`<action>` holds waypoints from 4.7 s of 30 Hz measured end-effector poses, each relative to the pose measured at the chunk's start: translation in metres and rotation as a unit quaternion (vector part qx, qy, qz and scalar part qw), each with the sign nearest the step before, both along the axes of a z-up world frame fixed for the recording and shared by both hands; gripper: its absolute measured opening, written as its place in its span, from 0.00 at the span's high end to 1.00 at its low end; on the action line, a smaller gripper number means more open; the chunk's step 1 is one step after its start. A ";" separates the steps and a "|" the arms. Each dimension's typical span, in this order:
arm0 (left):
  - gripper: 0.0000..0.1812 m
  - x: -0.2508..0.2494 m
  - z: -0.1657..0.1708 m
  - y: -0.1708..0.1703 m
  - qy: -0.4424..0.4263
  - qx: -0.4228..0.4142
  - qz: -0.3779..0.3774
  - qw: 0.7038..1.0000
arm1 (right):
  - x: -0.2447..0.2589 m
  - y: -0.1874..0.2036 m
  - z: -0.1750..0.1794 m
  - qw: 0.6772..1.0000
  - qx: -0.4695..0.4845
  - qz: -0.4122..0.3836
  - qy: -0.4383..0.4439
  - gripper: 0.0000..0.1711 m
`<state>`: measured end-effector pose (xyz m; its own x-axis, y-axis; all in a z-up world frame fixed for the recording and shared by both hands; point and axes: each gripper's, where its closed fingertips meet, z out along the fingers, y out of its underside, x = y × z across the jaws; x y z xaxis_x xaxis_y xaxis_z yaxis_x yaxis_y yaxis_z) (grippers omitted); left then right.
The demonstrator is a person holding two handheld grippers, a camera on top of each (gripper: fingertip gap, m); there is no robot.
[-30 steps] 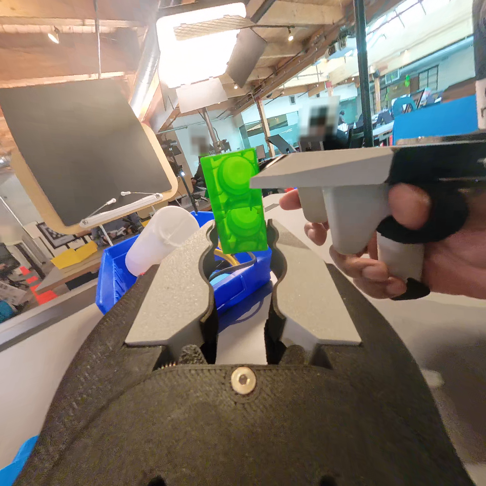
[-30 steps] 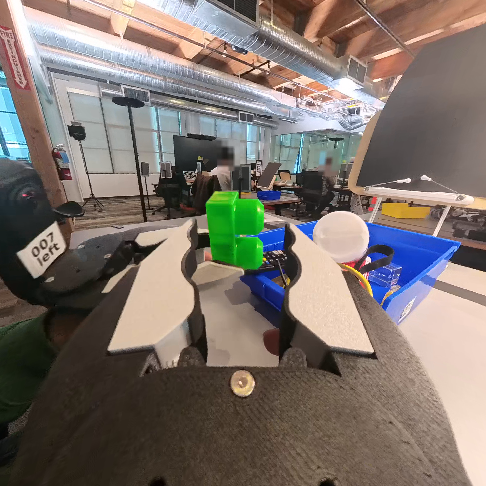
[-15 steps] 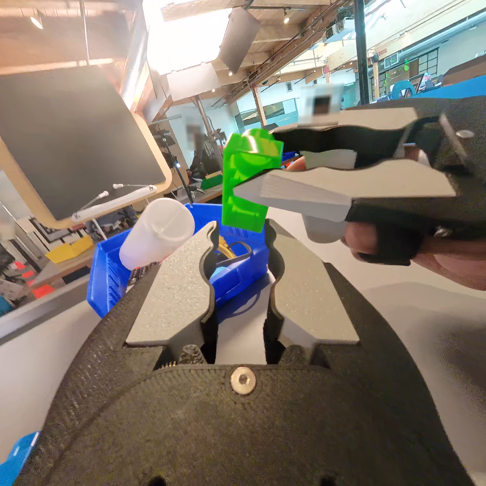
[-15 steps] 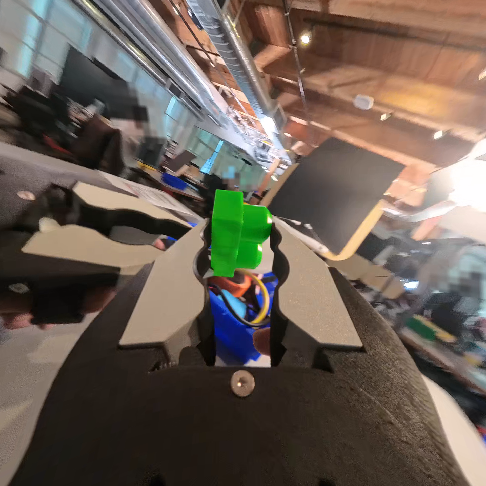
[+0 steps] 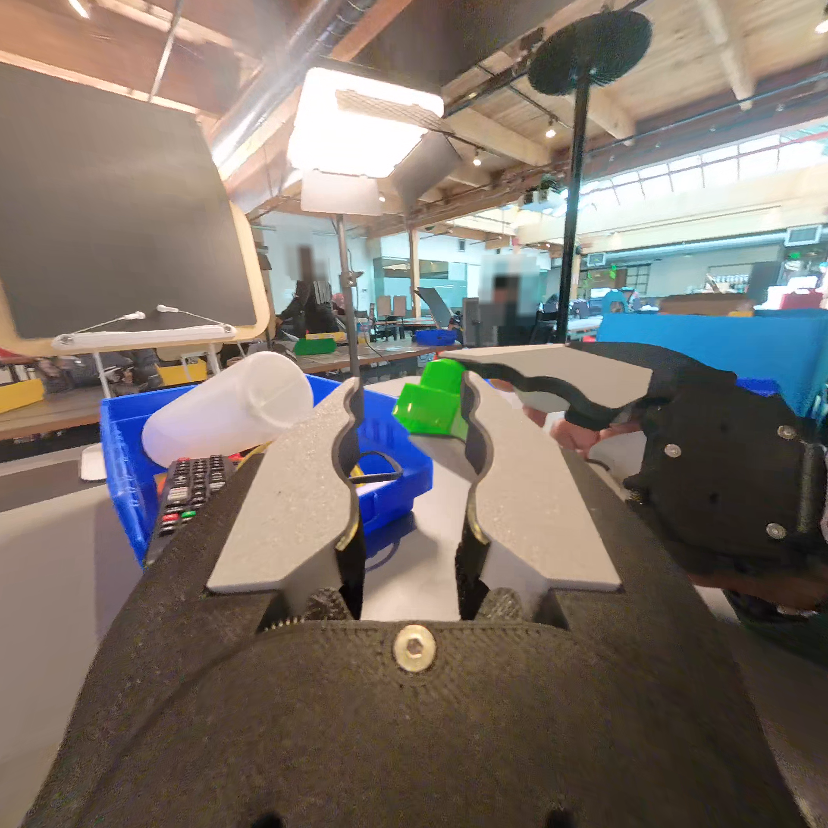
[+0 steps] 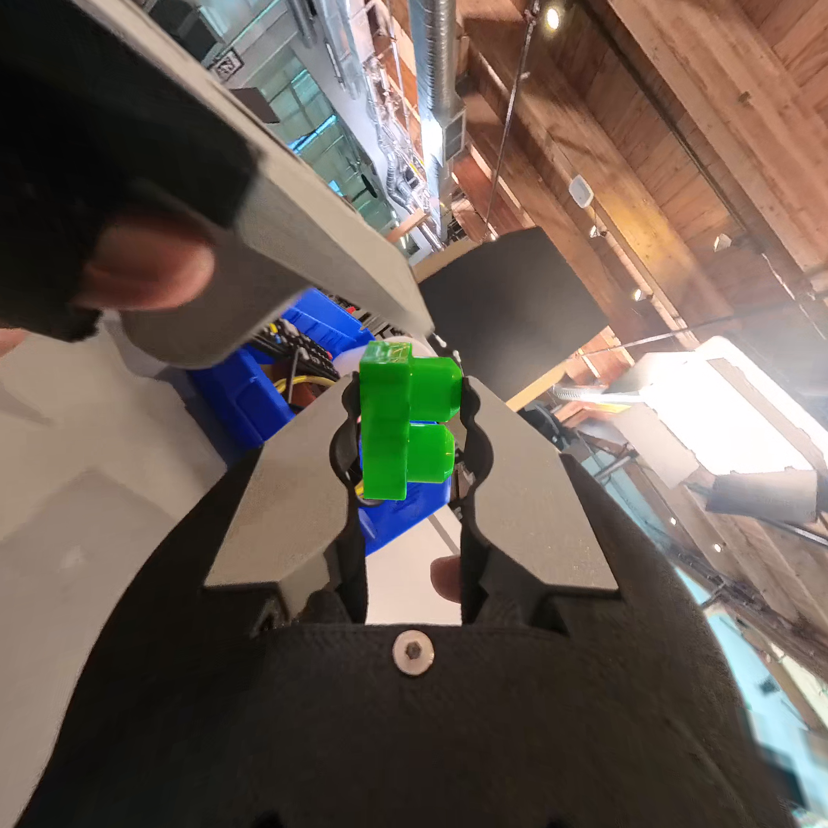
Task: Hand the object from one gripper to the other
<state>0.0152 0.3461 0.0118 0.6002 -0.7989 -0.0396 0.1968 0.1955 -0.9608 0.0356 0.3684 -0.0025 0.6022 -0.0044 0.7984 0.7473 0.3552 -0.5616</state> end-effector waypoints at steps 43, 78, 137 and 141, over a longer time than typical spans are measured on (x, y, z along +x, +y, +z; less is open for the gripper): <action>0.84 -0.018 -0.010 0.022 0.006 -0.044 0.058 0.997 | -0.028 -0.020 -0.002 0.972 -0.109 0.173 0.117 0.61; 0.84 -0.003 0.009 -0.010 -0.041 -0.004 -0.055 0.998 | -0.011 -0.027 0.020 0.844 -0.235 0.316 0.364 0.83; 0.80 0.006 0.008 -0.015 -0.127 -0.120 -0.193 0.965 | -0.006 -0.022 0.020 0.761 -0.289 0.354 0.461 0.83; 0.80 0.005 0.009 -0.015 -0.131 -0.117 -0.191 0.966 | -0.007 -0.022 0.019 0.757 -0.295 0.355 0.463 0.83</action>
